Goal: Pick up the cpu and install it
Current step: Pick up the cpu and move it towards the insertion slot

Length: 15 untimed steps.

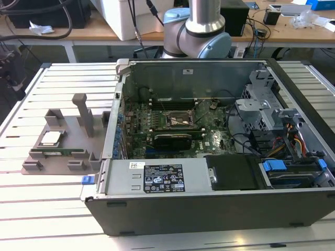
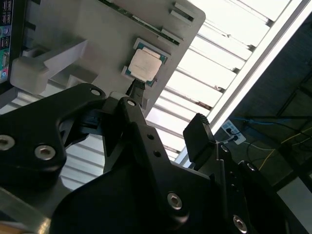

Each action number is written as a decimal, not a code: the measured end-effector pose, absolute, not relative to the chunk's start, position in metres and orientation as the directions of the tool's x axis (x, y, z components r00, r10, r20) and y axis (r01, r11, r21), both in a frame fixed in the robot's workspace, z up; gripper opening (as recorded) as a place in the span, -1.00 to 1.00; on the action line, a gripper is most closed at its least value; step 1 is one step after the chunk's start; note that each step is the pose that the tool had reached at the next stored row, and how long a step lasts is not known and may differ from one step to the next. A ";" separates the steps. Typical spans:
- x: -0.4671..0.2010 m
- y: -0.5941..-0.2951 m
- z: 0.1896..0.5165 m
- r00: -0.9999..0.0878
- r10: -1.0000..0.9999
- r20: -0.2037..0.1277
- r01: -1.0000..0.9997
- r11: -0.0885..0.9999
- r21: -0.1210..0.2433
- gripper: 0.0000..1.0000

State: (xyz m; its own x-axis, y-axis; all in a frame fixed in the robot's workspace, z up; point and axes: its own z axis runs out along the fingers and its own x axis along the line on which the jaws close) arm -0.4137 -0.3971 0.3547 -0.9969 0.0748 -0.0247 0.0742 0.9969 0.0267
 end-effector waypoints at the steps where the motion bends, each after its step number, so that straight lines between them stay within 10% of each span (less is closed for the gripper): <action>1: -0.414 -0.397 0.354 -0.997 0.075 -0.025 0.074 0.997 0.027 0.20; 15: -0.414 -0.397 0.346 -0.997 0.075 -0.025 0.074 0.997 0.027 0.20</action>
